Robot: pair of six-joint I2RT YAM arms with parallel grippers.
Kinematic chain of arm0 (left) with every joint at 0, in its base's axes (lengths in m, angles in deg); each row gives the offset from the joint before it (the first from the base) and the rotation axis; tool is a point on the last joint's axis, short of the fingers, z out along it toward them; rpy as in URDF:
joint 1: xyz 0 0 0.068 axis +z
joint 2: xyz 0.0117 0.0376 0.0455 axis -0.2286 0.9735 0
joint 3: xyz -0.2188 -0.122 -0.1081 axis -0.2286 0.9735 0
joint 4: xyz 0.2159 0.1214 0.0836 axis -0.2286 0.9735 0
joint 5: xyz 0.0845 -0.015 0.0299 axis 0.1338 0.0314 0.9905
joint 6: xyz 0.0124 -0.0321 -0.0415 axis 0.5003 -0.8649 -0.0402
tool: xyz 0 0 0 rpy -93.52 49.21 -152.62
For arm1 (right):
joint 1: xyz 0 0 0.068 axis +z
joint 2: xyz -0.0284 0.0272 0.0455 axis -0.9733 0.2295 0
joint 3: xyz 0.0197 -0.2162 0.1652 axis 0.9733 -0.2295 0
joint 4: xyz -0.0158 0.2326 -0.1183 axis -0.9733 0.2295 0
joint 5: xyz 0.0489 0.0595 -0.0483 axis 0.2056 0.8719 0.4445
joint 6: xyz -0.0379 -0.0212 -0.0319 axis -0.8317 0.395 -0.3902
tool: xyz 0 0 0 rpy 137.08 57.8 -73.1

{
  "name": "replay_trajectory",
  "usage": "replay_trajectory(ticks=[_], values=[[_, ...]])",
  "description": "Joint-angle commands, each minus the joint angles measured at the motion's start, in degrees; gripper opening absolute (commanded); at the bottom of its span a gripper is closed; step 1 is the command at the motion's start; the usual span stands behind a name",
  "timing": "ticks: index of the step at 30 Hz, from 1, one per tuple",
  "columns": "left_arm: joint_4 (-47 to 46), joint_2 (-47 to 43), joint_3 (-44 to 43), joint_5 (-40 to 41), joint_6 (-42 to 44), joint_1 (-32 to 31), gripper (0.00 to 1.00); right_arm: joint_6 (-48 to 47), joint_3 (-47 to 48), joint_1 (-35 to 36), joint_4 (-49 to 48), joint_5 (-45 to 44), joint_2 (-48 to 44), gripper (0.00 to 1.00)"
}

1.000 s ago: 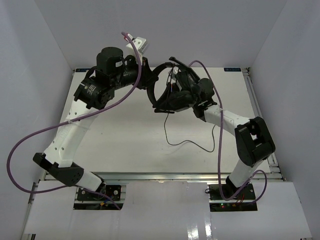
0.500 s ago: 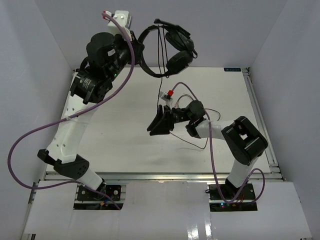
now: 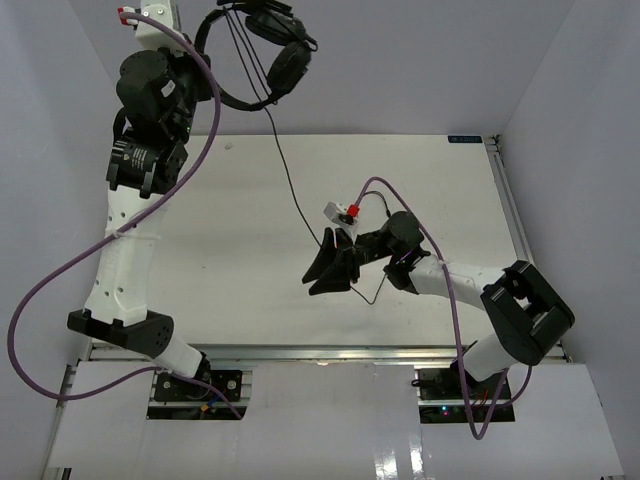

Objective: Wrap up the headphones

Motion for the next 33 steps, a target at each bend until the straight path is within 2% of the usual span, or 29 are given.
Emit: replay_trajectory(ticks=[1, 9, 10, 12, 13, 15, 16, 18, 21, 27, 33], values=[[-3.94, -1.56, 2.98, -2.89, -4.73, 7.36, 0.00, -8.73, -1.81, 0.64, 9.10, 1.16, -3.69, 0.43], [-4.66, -0.89, 7.02, -5.55, -6.78, 13.49, 0.00, -22.27, -2.03, 0.94, 25.47, 3.45, -9.32, 0.13], [-4.80, -0.84, 8.15, -5.55, -6.69, 14.39, 0.00, -27.06, -1.17, 0.99, 31.11, 3.41, -10.45, 0.10], [-5.47, -1.02, 10.23, -5.75, -6.72, 16.37, 0.00, -38.15, 1.60, 1.01, 49.85, 1.08, -12.06, 0.08], [-5.65, -1.08, 11.35, -6.00, -6.74, 17.25, 0.00, -43.57, 3.18, 1.05, 54.57, 0.41, -12.76, 0.08], [-6.31, -1.33, 15.28, -7.41, -7.22, 19.49, 0.00, -56.00, 8.23, 1.10, 70.27, -4.45, -15.04, 0.08], [-6.67, -1.45, 17.01, -8.14, -7.46, 20.62, 0.00, -59.37, 10.21, 1.10, 77.23, -7.18, -16.29, 0.08], [-7.60, -1.58, 19.73, -9.75, -8.02, 23.14, 0.00, -66.10, 12.05, 1.10, 85.20, -12.43, -18.44, 0.08], [-8.12, -1.50, 23.22, -12.05, -9.19, 25.37, 0.00, -70.38, 14.79, 1.29, 91.16, -16.72, -20.67, 0.08], [-8.46, 1.44, 27.78, -11.89, -7.57, 25.98, 0.00, -81.76, 23.93, 4.29, 100.54, -31.60, -21.15, 0.08], [-9.75, 3.10, 37.04, -13.26, -5.69, 25.83, 0.00, -89.16, 38.15, 6.52, 102.36, -44.30, -18.00, 0.08]])
